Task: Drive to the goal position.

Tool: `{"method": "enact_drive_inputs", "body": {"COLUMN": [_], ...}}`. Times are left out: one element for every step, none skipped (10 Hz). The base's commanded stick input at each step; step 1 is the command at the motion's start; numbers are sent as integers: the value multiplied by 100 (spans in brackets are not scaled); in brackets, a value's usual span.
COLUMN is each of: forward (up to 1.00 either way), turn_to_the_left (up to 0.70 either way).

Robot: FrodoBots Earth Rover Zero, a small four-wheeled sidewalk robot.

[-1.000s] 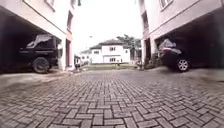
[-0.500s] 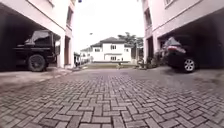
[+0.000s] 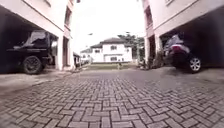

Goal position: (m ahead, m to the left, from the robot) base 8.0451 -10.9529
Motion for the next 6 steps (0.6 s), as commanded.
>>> {"method": "enact_drive_inputs", "body": {"forward": [69,69,69,69,69,69], "turn_to_the_left": [3,3,3,3,3,3]}}
